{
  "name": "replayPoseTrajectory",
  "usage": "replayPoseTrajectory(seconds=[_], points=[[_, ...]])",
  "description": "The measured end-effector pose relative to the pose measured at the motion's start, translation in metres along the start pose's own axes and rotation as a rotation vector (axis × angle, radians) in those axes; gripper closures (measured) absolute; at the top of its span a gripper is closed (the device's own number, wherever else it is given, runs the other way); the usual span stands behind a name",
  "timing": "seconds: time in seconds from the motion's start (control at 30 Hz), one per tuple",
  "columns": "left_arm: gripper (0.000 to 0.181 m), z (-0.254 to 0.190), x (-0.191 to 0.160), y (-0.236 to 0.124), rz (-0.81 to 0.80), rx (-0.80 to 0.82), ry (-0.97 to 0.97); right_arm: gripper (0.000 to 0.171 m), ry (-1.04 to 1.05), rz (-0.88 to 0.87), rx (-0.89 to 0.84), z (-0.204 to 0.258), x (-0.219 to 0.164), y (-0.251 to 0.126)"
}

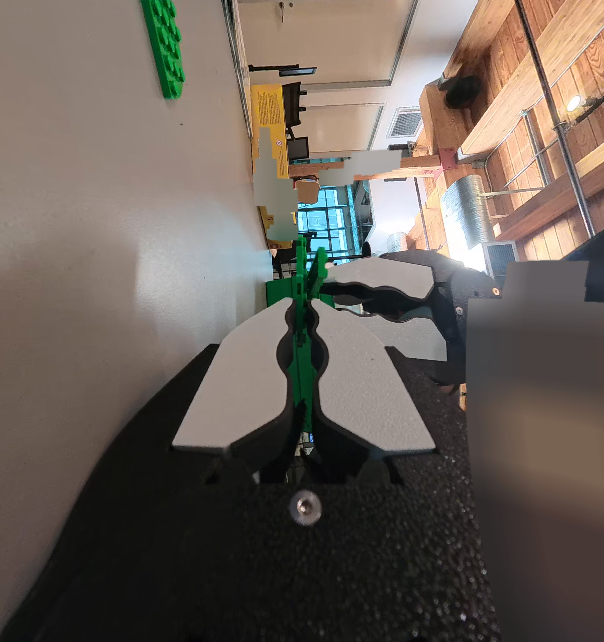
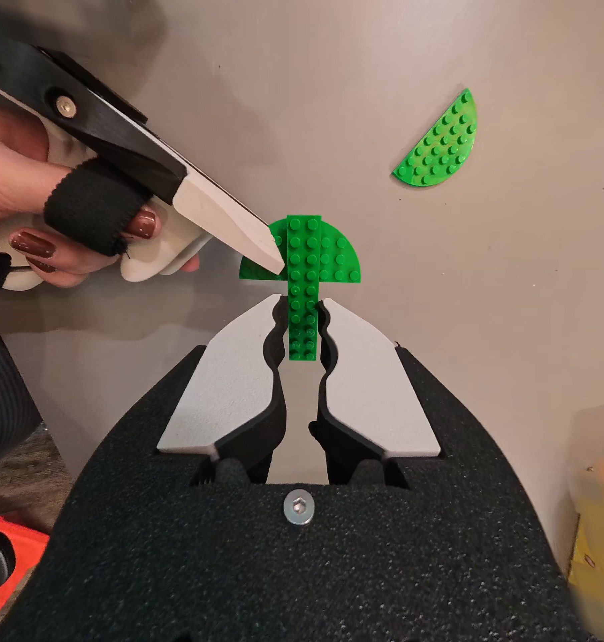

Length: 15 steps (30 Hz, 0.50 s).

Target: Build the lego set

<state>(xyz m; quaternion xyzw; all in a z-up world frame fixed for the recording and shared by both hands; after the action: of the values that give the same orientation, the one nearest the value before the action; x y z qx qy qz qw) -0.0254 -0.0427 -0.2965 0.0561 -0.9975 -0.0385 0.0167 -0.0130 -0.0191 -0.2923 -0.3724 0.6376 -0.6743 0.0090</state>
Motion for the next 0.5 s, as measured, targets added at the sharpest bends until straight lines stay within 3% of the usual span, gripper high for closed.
replayPoseTrajectory(seconds=[0.2, 0.4, 0.5], points=[[0.177, 0.003, -0.003, -0.001, 0.074, 0.012, 0.145, 0.156, 0.033, -0.090, -0.021, 0.001, -0.004, 0.003], [0.177, -0.014, 0.007, 0.000, 0.138, -0.021, 0.664, 0.156, 0.169, -0.505, -0.120, -0.004, 0.010, 0.000], [0.177, -0.015, 0.006, 0.000, 0.177, -0.012, 0.868, 0.156, 0.210, -0.626, -0.144, 0.000, 0.010, 0.002]])
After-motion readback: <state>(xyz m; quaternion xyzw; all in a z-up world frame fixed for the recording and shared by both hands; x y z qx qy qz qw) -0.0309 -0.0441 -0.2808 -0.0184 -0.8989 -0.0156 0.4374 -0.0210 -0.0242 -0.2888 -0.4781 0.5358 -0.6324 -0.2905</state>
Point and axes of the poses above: each gripper's, where its closed fingertips meet, y out along the fingers, x out of its top, z = x × y across the jaws, the point moved 1 cm from there along -y, back along the fingers, and after that the axes turned 13 degrees about -z, right-handed, at the moved point
